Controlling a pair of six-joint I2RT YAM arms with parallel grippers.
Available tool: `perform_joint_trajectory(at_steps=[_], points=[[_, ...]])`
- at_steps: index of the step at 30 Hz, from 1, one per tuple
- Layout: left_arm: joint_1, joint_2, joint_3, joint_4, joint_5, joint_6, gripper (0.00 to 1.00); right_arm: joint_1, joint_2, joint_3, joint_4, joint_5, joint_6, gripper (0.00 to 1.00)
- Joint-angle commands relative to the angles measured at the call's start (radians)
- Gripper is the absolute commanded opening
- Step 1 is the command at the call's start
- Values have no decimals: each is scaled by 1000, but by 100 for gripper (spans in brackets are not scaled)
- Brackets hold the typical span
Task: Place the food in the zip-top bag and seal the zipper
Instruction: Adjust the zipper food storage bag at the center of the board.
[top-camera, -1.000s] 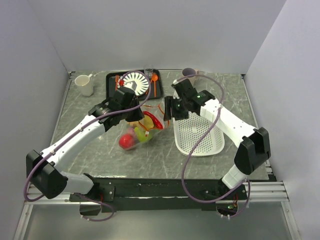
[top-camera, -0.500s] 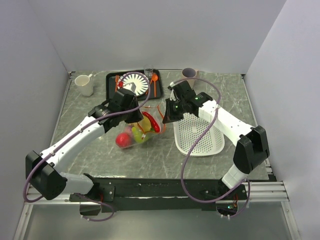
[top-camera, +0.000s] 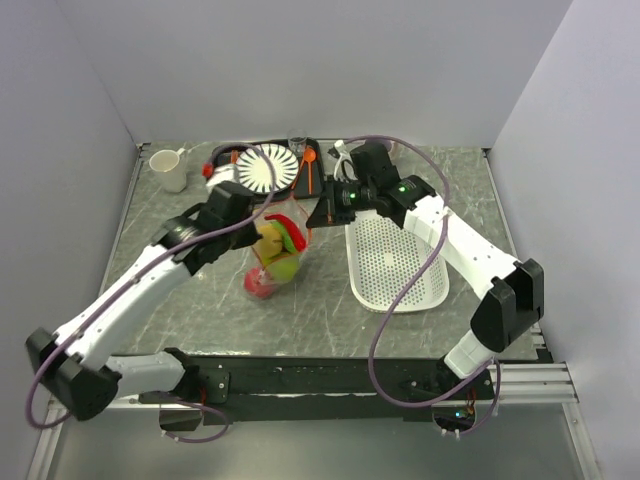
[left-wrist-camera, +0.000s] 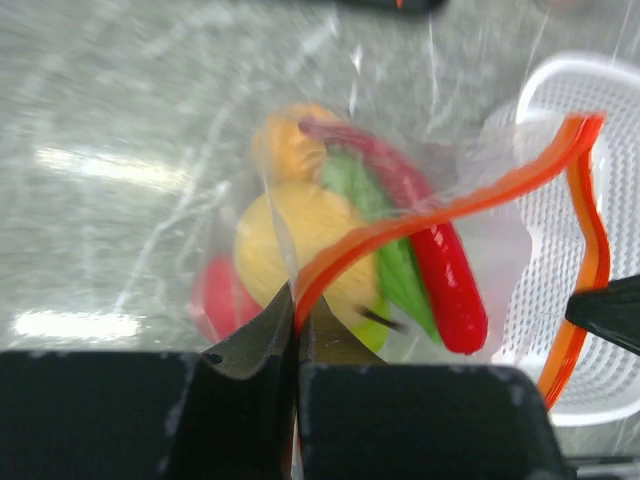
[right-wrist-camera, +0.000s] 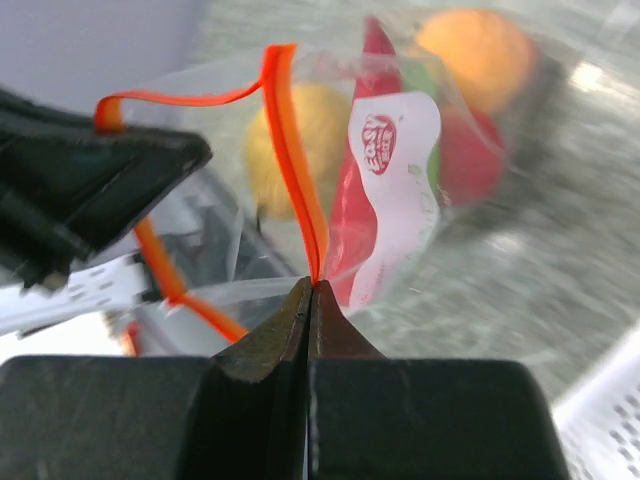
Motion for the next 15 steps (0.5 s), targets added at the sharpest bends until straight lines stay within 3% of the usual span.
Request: perform_joint_trajectory(at_steps=[1,5,11,13,15], points=[[46,-138,71,-93,-173,12,7,8,-26,57,138,-151,44,0],[66,-135,129,-115,-157,54,9,16,58,137,103,-174,37,0],[75,-45,144,-66,-44,62,1,21,118,156,132,-178,59,0],[77,-9,126,-17,43,104,7,19,130,122,135,-168,53,1],[78,37,118,0,83,120,1,21,176,104,81,-129,30,1]])
